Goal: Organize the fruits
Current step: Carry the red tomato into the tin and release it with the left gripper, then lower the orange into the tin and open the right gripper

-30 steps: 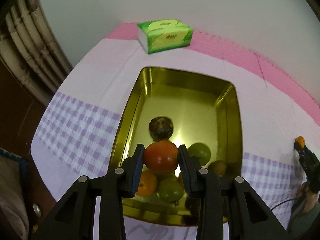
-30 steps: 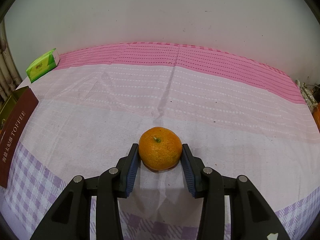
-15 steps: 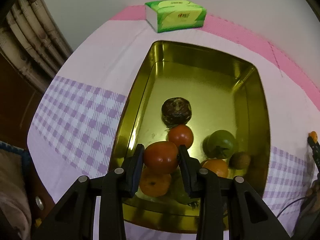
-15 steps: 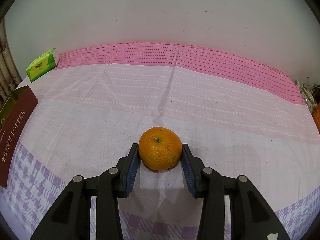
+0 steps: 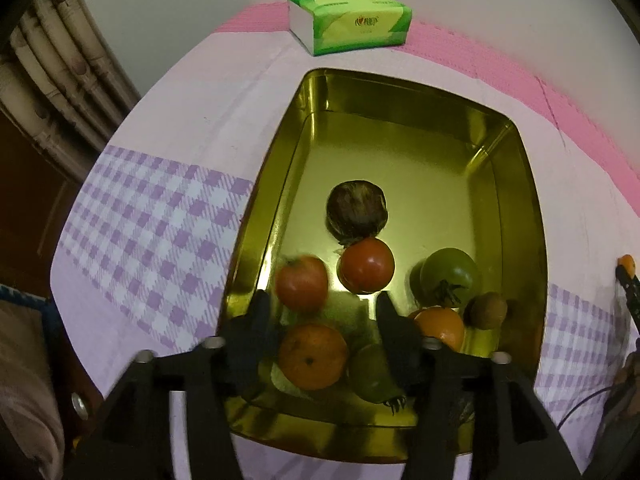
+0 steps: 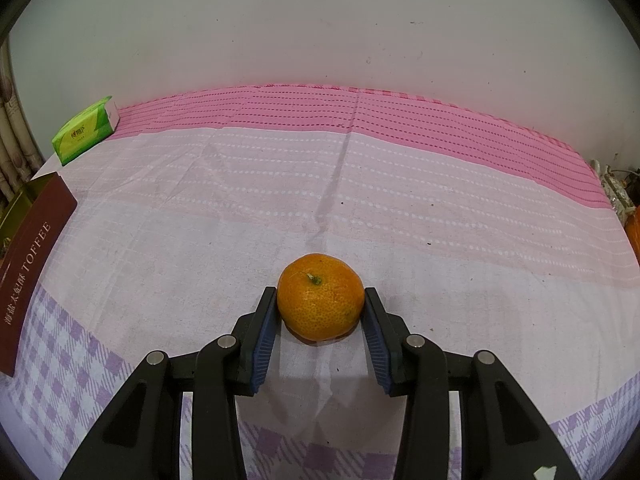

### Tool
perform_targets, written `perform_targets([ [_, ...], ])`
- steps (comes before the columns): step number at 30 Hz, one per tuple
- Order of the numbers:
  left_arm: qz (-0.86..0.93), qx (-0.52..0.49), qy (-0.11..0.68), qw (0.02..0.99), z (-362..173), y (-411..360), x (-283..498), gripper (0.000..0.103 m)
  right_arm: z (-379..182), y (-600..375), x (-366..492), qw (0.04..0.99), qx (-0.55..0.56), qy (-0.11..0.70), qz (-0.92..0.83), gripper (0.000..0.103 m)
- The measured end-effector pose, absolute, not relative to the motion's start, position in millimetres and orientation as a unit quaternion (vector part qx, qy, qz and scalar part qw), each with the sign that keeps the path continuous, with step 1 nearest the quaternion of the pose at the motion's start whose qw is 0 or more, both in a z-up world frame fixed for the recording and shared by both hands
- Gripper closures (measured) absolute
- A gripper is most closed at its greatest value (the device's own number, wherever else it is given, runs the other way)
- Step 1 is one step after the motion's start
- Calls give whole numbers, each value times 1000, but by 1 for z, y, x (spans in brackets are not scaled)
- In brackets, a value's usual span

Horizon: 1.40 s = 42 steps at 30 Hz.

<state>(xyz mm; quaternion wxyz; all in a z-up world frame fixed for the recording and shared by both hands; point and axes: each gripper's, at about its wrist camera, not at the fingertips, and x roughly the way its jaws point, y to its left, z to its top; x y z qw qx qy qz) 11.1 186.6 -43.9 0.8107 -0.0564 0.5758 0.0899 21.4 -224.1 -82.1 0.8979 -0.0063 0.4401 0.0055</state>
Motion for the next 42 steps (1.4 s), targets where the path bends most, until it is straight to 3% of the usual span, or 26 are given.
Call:
perform_targets([
  [14, 118, -42, 495, 860, 11, 195, -28, 28, -53, -203, 14, 901, -7, 433, 25, 66],
  [23, 133, -55, 479, 866, 21, 215, -61, 26, -6, -111, 6, 890, 47, 423, 166, 66],
  [28, 141, -66, 470, 869, 22, 219, -72, 26, 10, -37, 0, 872, 19, 424, 243, 66],
  [42, 168, -98, 464, 864, 15, 235, -79, 26, -30, 70, -17, 832, -84, 457, 302, 66],
])
